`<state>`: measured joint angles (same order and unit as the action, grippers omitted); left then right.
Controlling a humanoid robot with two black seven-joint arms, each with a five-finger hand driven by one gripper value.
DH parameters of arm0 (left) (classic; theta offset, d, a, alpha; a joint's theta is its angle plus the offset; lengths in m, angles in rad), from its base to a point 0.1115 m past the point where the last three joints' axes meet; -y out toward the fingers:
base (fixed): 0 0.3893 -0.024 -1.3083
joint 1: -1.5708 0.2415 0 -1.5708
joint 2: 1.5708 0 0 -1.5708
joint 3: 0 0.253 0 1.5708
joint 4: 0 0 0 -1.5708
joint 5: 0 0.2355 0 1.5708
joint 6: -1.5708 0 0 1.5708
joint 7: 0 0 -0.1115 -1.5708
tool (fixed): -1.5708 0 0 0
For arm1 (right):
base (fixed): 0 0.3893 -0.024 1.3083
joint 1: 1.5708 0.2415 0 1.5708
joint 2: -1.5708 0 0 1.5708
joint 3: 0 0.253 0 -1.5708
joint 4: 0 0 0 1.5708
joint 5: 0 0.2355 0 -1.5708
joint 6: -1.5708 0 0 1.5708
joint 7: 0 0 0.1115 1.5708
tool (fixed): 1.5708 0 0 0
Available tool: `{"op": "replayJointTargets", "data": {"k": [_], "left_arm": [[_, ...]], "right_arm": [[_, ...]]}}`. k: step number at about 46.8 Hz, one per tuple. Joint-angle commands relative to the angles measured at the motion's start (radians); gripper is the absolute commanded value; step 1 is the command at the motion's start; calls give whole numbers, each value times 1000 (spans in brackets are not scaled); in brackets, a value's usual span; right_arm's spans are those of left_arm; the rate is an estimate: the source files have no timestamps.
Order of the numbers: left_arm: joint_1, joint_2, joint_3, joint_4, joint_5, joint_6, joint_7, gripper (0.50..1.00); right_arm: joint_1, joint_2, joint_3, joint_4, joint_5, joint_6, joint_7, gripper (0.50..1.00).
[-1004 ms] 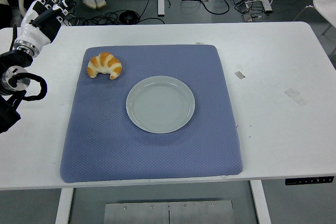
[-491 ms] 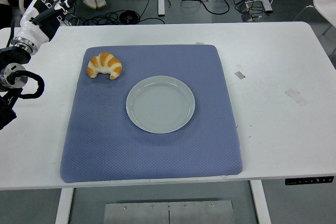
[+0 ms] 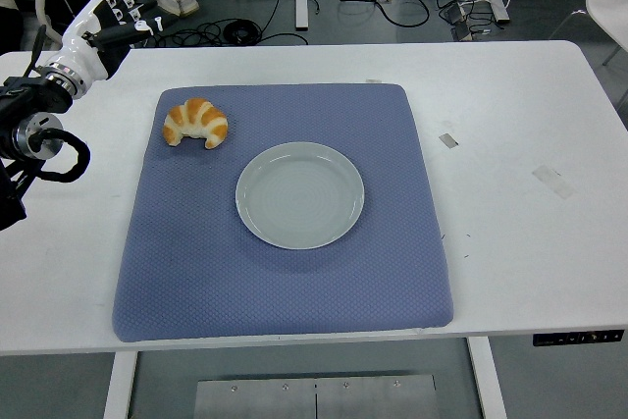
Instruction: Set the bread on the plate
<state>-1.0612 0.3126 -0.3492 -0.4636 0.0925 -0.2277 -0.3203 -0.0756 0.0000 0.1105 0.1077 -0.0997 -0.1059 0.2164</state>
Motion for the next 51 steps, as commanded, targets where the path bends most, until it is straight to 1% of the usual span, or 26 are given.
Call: {"op": "replayJointTargets", "data": {"k": [1,5,10,13,16,31,35,46,51], "left_arm": [[-11,29,51,-55,6,31,1,981],[-32,86,127,-139,7,68,1,981],[-71,134,206,-227,9,111,6,981],[-95,161,265,-266,16,123,33,981],[-126,175,323,-279,21,131,53,981],[-266,180,671,-279,9,140,53,983],[-298,180,700,-282,9,133,53,983],[-315,168,769,-280,18,143,55,983],[-316,138,818,-277,26,148,56,981]], "right_arm": [[0,0,0,0,0,0,0,1000],[-1,0,0,1,0,0,0,1000],[0,0,0,0,0,0,0,1000],[0,0,0,0,0,0,0,1000],[0,0,0,0,0,0,0,1000],[0,0,0,0,0,0,0,1000],[0,0,0,0,0,0,0,1000],[0,0,0,0,0,0,0,1000],[0,0,0,0,0,0,0,1000]]}}
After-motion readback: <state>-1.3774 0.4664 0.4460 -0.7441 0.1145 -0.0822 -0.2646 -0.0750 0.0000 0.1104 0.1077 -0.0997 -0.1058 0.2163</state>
